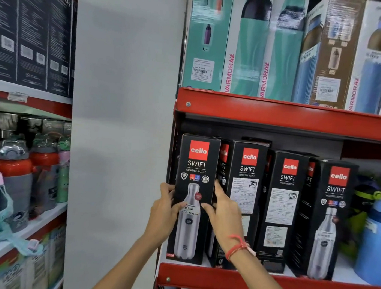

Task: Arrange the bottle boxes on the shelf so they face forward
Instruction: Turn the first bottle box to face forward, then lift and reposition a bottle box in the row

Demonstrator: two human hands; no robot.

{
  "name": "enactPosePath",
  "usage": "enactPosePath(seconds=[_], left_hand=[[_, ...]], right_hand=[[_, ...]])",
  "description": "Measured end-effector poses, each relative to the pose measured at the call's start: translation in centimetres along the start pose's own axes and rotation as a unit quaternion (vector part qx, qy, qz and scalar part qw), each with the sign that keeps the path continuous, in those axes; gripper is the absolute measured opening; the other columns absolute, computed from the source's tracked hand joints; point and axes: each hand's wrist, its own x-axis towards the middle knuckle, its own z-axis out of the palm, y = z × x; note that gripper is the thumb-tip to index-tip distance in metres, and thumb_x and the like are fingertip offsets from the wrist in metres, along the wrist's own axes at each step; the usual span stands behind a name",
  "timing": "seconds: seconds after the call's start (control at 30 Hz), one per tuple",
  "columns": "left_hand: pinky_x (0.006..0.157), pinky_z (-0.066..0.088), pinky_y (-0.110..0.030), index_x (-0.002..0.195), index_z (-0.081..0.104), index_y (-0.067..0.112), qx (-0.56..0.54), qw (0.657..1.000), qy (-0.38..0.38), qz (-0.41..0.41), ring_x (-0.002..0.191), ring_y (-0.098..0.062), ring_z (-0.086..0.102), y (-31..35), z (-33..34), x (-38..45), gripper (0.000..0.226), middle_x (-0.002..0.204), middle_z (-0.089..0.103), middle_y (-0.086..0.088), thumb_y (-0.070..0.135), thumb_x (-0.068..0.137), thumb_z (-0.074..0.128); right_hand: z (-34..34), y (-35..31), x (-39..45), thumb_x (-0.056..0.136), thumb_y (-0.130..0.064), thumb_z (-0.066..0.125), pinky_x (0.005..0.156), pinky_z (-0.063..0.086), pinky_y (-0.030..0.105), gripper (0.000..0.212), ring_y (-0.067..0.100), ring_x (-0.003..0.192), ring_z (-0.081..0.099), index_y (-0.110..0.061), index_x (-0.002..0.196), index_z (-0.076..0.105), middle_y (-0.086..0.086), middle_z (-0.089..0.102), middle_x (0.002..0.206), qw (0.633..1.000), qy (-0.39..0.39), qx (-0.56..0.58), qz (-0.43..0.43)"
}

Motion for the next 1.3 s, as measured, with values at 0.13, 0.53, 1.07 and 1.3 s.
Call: enactPosePath(seconds=[0.13,0.53,1.07,1.3], left_hand=[[0.085,0.044,-0.021,0.123,0.04,0.019,0.044,0.998,0.047,0.002,0.109,-0.009,0.053,0.0,0.5,-0.9,0.039,0.13,0.057,-0.003,0.017,0.09,0.061],[0.088,0.045,-0.024,0.12,0.051,0.017,0.131,0.967,0.144,0.167,0.11,-0.009,0.047,3.8,3.9,-2.0,0.035,0.121,0.054,-0.002,0.022,0.088,0.063],[0.084,0.051,-0.01,0.14,0.024,0.04,-0.117,0.981,-0.13,0.083,0.109,0.007,0.059,9.2,4.1,-4.4,0.086,0.12,0.057,0.019,0.011,0.076,0.073],[0.1,0.043,-0.028,0.146,0.002,0.047,-0.047,0.992,-0.029,0.116,0.11,0.004,0.057,8.9,6.9,-3.8,0.099,0.131,0.053,0.021,0.011,0.083,0.069]], right_hand=[[-1.9,0.7,-0.3,0.082,-0.018,0.07,0.073,0.057,0.034,0.043,0.018,0.082,0.061,-0.016,0.123,0.056,0.002,0.064,0.101,0.974,0.219,0.009,-0.051],[-3.8,3.7,-0.5,0.067,-0.034,0.082,0.099,0.045,0.045,0.121,0.037,0.129,0.035,-0.043,0.144,-0.012,0.016,0.016,0.148,0.991,0.086,0.077,0.067],[-13.7,6.4,-2.1,0.059,-0.034,0.086,0.104,0.044,0.037,0.119,-0.001,0.134,0.034,-0.059,0.14,0.002,-0.02,0.026,0.148,0.951,-0.12,0.279,-0.064],[-13.4,6.8,1.4,0.076,-0.001,0.073,0.112,0.035,0.031,0.117,0.002,0.13,0.042,-0.043,0.145,-0.011,-0.041,0.03,0.135,0.948,-0.196,0.241,-0.074]])
